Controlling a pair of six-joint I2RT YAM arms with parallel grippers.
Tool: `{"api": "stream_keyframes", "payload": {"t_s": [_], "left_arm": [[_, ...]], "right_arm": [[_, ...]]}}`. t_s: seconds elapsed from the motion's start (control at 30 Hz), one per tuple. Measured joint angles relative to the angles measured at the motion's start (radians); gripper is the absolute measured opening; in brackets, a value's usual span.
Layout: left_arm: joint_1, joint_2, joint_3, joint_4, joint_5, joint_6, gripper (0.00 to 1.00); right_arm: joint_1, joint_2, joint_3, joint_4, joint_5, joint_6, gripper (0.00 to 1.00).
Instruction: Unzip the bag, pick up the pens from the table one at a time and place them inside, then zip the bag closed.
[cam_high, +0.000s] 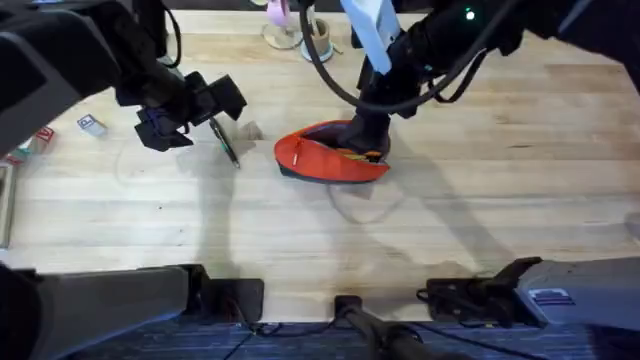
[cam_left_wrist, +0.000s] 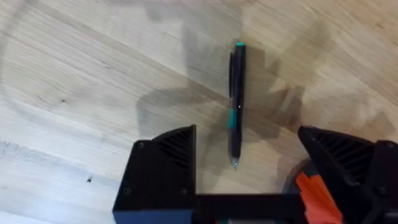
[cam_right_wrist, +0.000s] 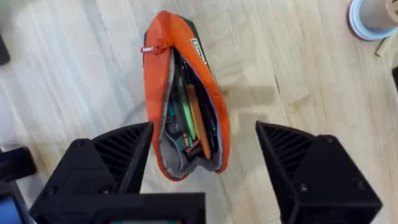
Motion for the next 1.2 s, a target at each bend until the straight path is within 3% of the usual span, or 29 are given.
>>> {"api": "stream_keyframes", "payload": {"t_s": [0.43,0.8,0.9,1.0,1.1,1.13,1.2], "left_arm": [[-0.097,0.173,0.001,0.067,-0.067,-0.037,0.993],[-0.104,0.189,0.014,0.052,-0.106,-0.072,0.971],[-0.103,0.191,0.014,0.048,-0.122,-0.075,0.809],[-0.098,0.193,0.014,0.048,-0.135,-0.080,0.431],[-0.098,0.193,0.014,0.053,-0.136,-0.081,0.147],[-0.098,0.193,0.015,0.054,-0.137,-0.080,0.077],[-0.098,0.193,0.016,0.055,-0.137,-0.080,0.052]], "right_arm": [[0.000,0.000,0.000,0.001,0.000,0.000,0.997],[0.000,0.000,0.000,0.023,0.000,0.000,0.997],[0.000,0.000,0.000,0.030,0.000,0.000,0.997],[0.000,0.000,0.000,0.032,0.000,0.000,0.997],[0.000,0.000,0.000,0.031,0.000,0.000,0.997],[0.000,0.000,0.000,0.029,0.000,0.000,0.997],[0.000,0.000,0.000,0.026,0.000,0.000,0.997]]}}
